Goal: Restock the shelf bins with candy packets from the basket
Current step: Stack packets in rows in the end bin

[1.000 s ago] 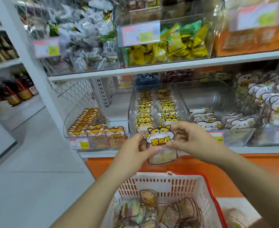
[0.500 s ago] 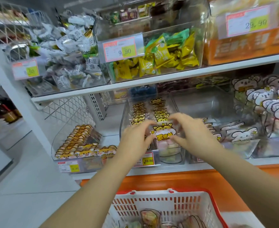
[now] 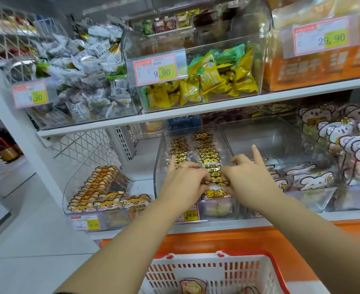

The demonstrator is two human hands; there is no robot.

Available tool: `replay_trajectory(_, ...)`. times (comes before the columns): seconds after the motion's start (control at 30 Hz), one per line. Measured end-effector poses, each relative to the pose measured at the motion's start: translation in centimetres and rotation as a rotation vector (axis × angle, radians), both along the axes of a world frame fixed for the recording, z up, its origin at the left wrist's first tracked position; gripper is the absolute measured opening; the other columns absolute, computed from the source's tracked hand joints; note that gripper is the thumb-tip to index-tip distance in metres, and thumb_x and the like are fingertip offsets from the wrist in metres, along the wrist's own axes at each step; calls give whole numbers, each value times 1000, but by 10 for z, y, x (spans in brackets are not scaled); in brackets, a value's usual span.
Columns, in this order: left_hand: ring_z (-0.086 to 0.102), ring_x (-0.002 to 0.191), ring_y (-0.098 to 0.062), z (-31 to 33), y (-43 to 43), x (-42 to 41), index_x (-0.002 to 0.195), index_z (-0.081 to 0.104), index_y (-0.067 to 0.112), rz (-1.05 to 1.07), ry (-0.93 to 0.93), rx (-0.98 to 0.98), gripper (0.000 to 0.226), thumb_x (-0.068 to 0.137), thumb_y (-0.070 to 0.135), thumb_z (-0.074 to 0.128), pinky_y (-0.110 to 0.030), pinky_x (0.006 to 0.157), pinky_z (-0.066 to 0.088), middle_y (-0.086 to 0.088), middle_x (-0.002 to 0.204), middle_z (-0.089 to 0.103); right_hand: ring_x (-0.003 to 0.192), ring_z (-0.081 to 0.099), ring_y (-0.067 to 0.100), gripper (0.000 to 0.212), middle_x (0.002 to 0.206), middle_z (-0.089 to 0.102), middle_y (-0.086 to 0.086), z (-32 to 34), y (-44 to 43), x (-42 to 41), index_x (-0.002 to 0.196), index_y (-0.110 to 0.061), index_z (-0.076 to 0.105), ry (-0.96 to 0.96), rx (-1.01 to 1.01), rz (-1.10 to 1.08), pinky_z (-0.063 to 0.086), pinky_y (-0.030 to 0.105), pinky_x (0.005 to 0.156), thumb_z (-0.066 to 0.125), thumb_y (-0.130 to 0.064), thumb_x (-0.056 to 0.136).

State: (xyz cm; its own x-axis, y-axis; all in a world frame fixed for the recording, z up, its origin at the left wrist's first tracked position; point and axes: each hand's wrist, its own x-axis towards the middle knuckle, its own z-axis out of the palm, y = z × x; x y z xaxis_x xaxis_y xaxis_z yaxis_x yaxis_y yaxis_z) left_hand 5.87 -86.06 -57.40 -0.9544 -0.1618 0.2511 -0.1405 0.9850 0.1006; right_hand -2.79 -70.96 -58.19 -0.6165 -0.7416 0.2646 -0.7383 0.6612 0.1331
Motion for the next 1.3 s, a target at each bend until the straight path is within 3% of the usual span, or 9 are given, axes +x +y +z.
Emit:
replay_trajectory(0.3, 36, 140, -15, -16, -4, -9, 102, 67, 30, -20, -109, -196, 12, 92, 26, 64, -47, 113, -24, 4, 114, 69, 133, 44, 22, 11, 97, 70, 0, -9, -3, 5, 96, -26, 70, 117, 29, -1, -23, 65, 107, 62, -19, 90)
replay_trajectory(0.43, 37, 141, -19, -17, 0, -10, 102, 68, 29, -15, -157, -287, 14, 92, 21, 62, -50, 111, -25, 0, 110, 71, 108, 64, 24, 17, 64, 66, 1, -23, 0, 1, 65, -28, 71, 103, -45, -1, -13, 62, 113, 85, -19, 63)
replay_trajectory(0.53, 38, 140, -17, -15, -1, -6, 106, 67, 30, -40, -112, -268, 15, 95, 26, 60, -51, 114, -22, 3, 112, 70, 100, 67, 24, 27, 59, 64, -3, -28, 1, 0, 61, -30, 69, 100, -100, 27, 5, 64, 115, 92, -20, 53)
replay_trajectory(0.7, 42, 135, -10, -28, -11, 35, 142, 47, 36, -84, 186, -62, 49, 96, 34, 61, -47, 123, 5, 15, 141, 50, 102, 63, 24, 26, 93, 69, -5, -22, 17, 21, 94, -24, 73, 136, -412, 167, 23, 65, 113, 84, -24, 71)
replay_trajectory(0.8, 51, 125, -10, -54, -22, 77, 134, 55, 33, -99, 322, -13, 38, 96, 30, 56, -47, 120, 22, 14, 135, 52, 97, 62, 21, 20, 97, 67, -8, -37, 22, 49, 96, -23, 72, 130, -486, 323, 33, 49, 109, 76, -17, 78)
replay_trajectory(0.93, 58, 108, -8, -106, -34, 147, 117, 65, 28, 25, 353, 98, 29, 93, 23, 49, -42, 109, 39, 12, 116, 64, 76, 64, 20, 10, 77, 69, -9, -89, 15, 95, 83, -27, 71, -99, -263, 430, 48, 37, 77, 65, -22, 76)
replay_trajectory(1.07, 65, 88, -10, -157, -36, 200, 109, 70, 29, 247, 134, 316, 21, 94, 17, 62, -29, 76, 52, 13, 105, 72, 88, 66, 23, 18, 95, 71, -5, -136, 3, 132, 98, -26, 68, -456, 135, 378, 51, 37, 78, 52, -31, 91)
replay_trajectory(1.17, 65, 100, -16, -196, -38, 210, 115, 67, 27, 323, -189, 495, 22, 97, 22, 54, -30, 82, 51, 6, 113, 69, 83, 66, 25, 19, 91, 67, 1, -178, 0, 138, 97, -23, 62, -644, 249, 244, 54, 34, 71, 45, -34, 96)
replay_trajectory(1.3, 60, 116, -25, -264, -19, 224, 123, 61, 27, 260, -643, 590, 26, 98, 26, 53, -34, 93, 50, 0, 126, 60, 98, 58, 24, 25, 106, 57, 2, -246, 19, 138, 114, -18, 59, -856, 525, 83, 48, 41, 83, 48, -34, 99)
